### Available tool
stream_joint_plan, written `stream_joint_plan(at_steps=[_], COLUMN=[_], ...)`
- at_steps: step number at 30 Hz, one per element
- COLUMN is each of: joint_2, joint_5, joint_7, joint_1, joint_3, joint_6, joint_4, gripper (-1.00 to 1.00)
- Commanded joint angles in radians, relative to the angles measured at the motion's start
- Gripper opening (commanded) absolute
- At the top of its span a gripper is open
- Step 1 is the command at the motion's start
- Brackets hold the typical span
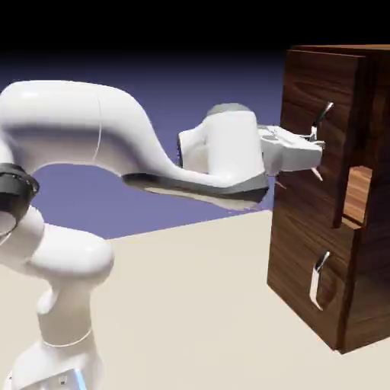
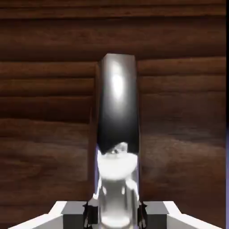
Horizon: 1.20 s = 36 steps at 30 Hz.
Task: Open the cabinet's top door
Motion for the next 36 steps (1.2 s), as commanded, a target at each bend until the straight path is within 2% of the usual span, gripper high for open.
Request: stream_joint_plan(at_steps=[1, 17, 27, 36], joint_2=[0.004, -0.007, -0.080, 0.024], joint_5=[0.026, 0.465, 0.899, 1.236], joint_7=[0.000, -0.031, -0.179, -0.198], joint_1=[-0.036, -0.543, -0.555, -0.540], joint_3=[0.035, 0.612, 0.909, 1.194], joint_6=[-0.018, -0.210, -0.562, -0.953], joint_4=[-0.021, -0.247, -0.338, -0.252], gripper=[-1.00, -1.00, -1.00, -1.00])
